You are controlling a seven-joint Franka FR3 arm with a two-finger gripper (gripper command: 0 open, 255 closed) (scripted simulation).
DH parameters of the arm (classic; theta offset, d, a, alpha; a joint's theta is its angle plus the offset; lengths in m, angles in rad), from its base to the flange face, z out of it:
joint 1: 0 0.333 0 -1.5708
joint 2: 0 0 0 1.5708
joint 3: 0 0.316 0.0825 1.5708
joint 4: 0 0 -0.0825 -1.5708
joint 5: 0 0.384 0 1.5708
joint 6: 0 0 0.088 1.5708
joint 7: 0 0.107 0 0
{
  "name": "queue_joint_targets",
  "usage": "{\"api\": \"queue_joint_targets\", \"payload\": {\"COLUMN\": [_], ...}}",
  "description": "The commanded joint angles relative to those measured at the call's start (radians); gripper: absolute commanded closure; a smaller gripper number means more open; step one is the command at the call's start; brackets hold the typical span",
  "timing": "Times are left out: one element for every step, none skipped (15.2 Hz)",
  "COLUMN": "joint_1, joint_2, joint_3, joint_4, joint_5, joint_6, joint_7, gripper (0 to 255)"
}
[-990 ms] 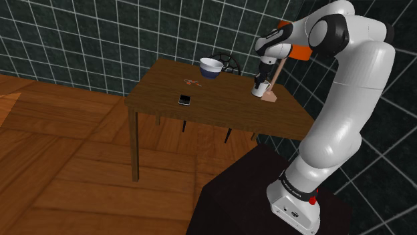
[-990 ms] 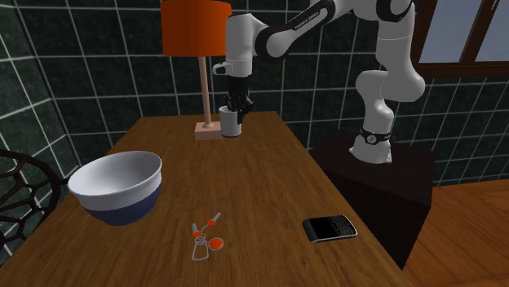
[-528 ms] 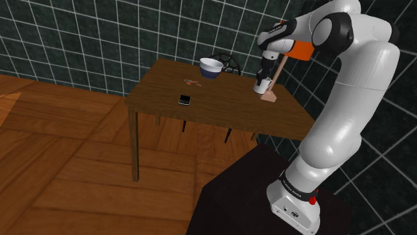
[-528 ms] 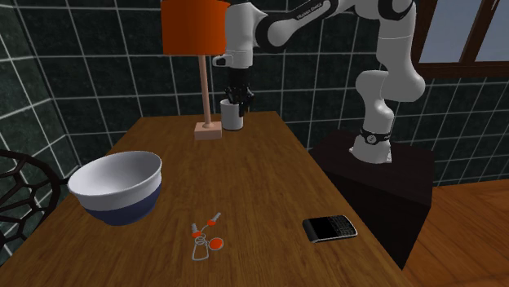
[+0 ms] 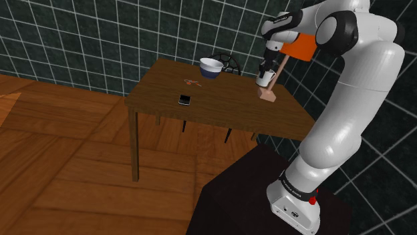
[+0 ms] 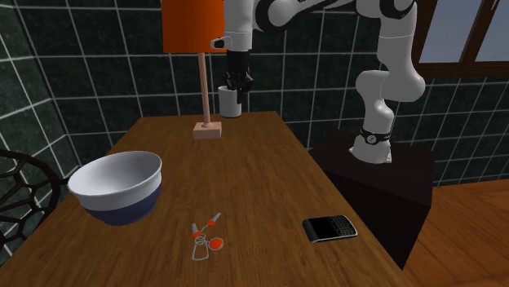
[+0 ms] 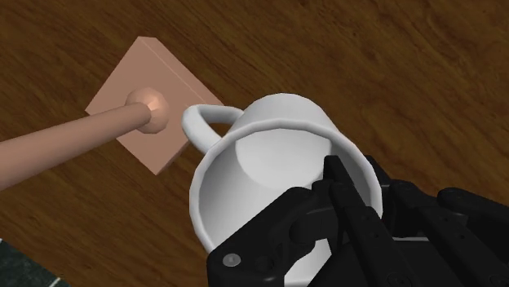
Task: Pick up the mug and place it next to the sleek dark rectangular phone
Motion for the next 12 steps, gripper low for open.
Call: {"api": "queue_joint_targets", "payload": {"joint_1": [-0.001,-0.001,-0.002,-0.002,-0.002,-0.003,-0.003,-0.003,0.013,0.030,0.046,0.061], "joint_2": [-0.005,-0.007,-0.009,-0.010,-0.011,-0.012,-0.013,-0.013,-0.026,-0.038,-0.049,-0.059], "joint_3": [-0.002,-0.002,-0.002,-0.003,-0.003,-0.003,-0.004,-0.004,0.004,0.012,0.021,0.030], "joint_4": [0.024,0.035,0.047,0.059,0.071,0.083,0.096,0.106,0.091,0.078,0.066,0.055], "joint_5": [-0.003,-0.004,-0.005,-0.005,-0.006,-0.007,-0.007,-0.007,-0.016,-0.023,-0.030,-0.037], "joint_6": [-0.026,-0.039,-0.052,-0.065,-0.078,-0.091,-0.104,-0.114,-0.112,-0.110,-0.108,-0.107], "joint_7": [0.000,0.000,0.001,0.001,0.001,0.001,0.000,0.000,0.026,0.051,0.076,0.102], "gripper": [255,255,255,255,255,255,255,255,255,255,255,255]}}
